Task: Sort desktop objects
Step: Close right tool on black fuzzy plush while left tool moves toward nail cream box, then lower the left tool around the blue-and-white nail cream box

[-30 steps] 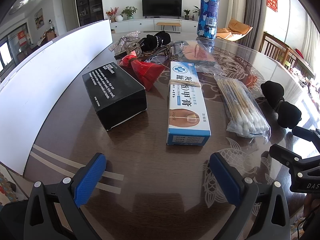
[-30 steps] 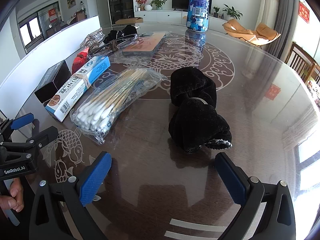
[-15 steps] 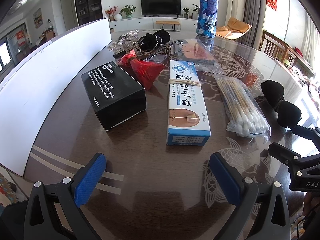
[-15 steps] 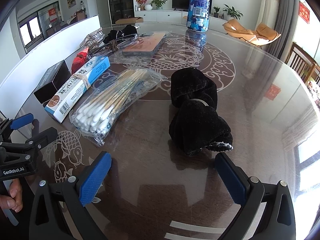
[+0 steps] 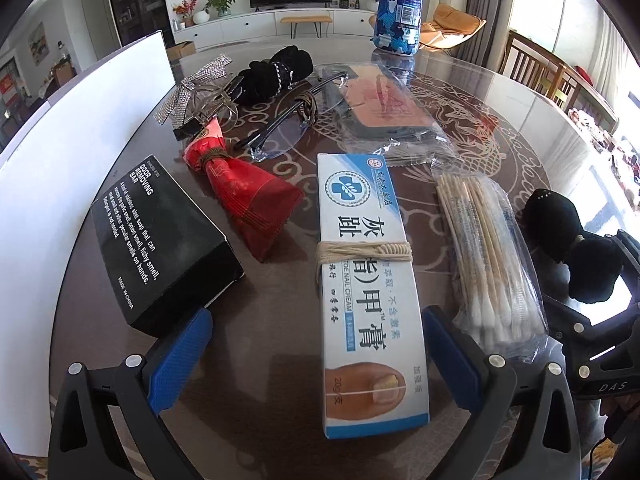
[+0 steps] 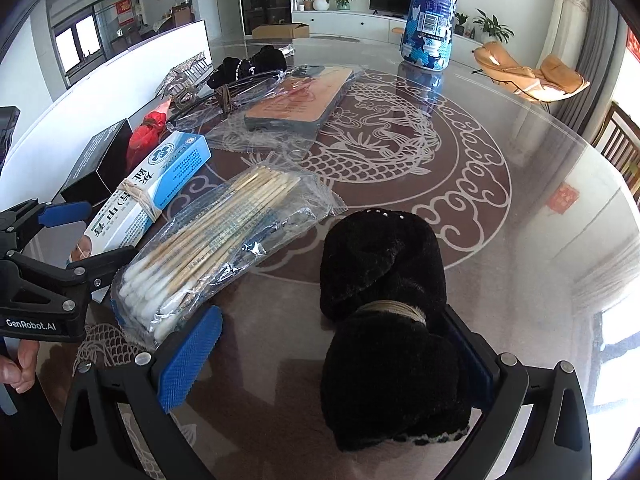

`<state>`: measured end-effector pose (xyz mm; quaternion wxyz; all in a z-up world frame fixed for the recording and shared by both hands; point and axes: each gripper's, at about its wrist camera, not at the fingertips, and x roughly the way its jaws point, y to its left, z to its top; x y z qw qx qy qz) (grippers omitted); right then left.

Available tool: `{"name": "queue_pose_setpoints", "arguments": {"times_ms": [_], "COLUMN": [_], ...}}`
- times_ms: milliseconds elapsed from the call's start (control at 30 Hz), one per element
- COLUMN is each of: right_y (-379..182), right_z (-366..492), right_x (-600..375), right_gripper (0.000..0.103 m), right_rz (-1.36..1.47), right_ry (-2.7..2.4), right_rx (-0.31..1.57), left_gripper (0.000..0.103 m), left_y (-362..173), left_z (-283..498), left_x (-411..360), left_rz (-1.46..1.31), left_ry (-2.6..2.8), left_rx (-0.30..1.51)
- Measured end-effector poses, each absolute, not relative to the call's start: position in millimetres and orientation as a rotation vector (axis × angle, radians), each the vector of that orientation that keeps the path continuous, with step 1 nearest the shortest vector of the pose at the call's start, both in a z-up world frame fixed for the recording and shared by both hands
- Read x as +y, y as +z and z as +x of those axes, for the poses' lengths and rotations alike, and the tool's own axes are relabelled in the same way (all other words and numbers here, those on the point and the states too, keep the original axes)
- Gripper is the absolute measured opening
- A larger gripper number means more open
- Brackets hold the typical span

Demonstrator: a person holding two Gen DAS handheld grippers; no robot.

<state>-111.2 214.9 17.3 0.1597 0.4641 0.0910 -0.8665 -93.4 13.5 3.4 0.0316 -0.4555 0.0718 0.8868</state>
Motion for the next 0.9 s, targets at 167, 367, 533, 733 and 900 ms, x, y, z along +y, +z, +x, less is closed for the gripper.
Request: {"name": "queue_pose_setpoints", "arguments": {"times_ms": [167,367,533,733,900], "right_y": [16.9,17.1,17.2,17.2,17.0], "right_z": [-132.4,-155.9,-163.8,-164.3,-163.7], "right_x": [219.9,218.7,217.2,217.0,217.2], "right_gripper": [0.103,0.103,0.103,0.103,0.103], "right_rz": [1.291,1.298,1.301,1.301,1.301], "right_ry": [-2.511,-2.526,-2.529,-2.53,-2.53], "right_rx": [0.241,0.229,0.227,0.227,0.227], "left_gripper": [0.103,0.103,0.103,0.103,0.103], "left_y": [2.7,-0.4,-1.6,-1.8,-1.8], "left_z": [-126.8,-145.9,-145.3,-143.6,-144.5], "left_x": [15.3,15.2,13.5,13.3,13.3], "left_rz": [-1.428,-1.39,-1.359,-1.351,-1.352], "left_ry": [2.71,2.708,2.717,2.725,2.724], "left_rx": [0.231,0.227,0.222,0.213,0.209]}}
